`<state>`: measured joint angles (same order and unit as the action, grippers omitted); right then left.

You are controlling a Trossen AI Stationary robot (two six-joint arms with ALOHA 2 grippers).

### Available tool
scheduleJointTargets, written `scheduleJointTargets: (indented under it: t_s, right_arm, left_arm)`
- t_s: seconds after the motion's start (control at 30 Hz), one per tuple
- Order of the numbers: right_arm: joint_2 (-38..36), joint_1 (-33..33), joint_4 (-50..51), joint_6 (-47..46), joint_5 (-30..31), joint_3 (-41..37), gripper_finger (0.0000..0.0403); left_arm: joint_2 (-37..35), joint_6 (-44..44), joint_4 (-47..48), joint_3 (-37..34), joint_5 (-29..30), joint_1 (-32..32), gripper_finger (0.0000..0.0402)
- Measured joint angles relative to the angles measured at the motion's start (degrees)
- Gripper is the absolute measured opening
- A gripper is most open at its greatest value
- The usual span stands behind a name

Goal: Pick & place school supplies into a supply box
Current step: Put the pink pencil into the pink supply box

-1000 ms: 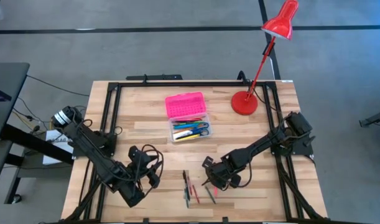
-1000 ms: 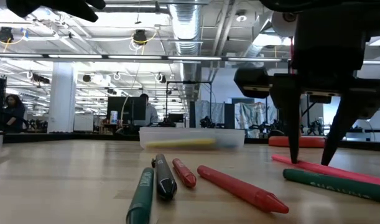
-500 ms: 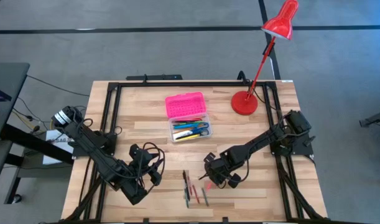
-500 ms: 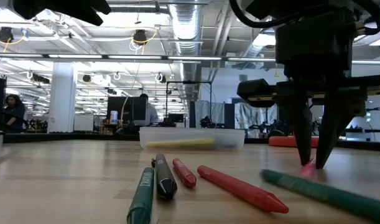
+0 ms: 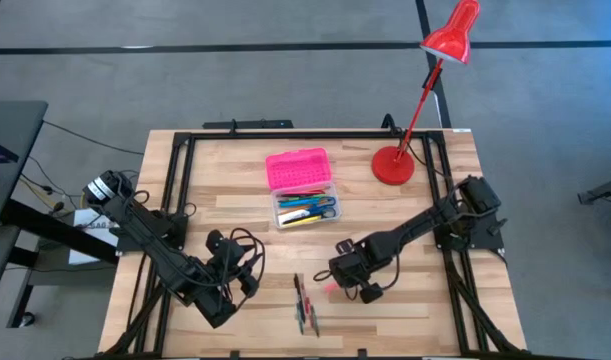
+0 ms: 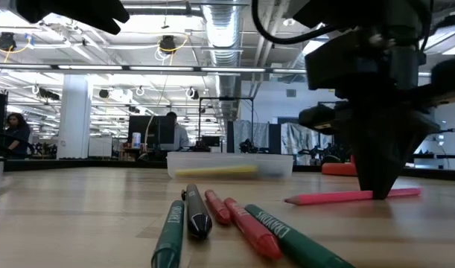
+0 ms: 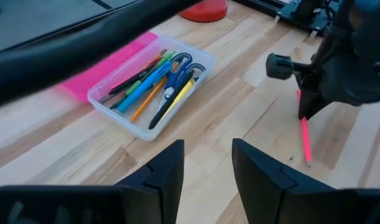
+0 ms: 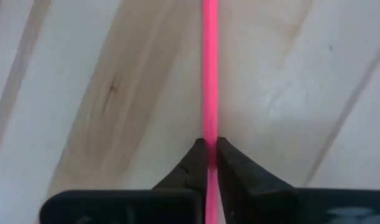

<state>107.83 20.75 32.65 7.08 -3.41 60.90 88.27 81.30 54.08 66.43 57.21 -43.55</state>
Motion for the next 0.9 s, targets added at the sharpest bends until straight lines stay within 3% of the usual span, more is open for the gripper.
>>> scheduleJointTargets:
  t_s: [0.5, 0.9]
  right_arm:
    - [-0.02, -0.32, -2.07, -29.38, 1.20, -0.22, 0.0004]
    - [-0.91, 1.71, -3.06, -35.13, 4.62, -0.44, 0.0002]
  left_arm:
    - [0.00, -1.21, 5.82, 0.00, -0.22, 0.00, 0.0128]
    - [0.00, -2.73, 9.90, 0.02, 0.30, 0.00, 0.0128]
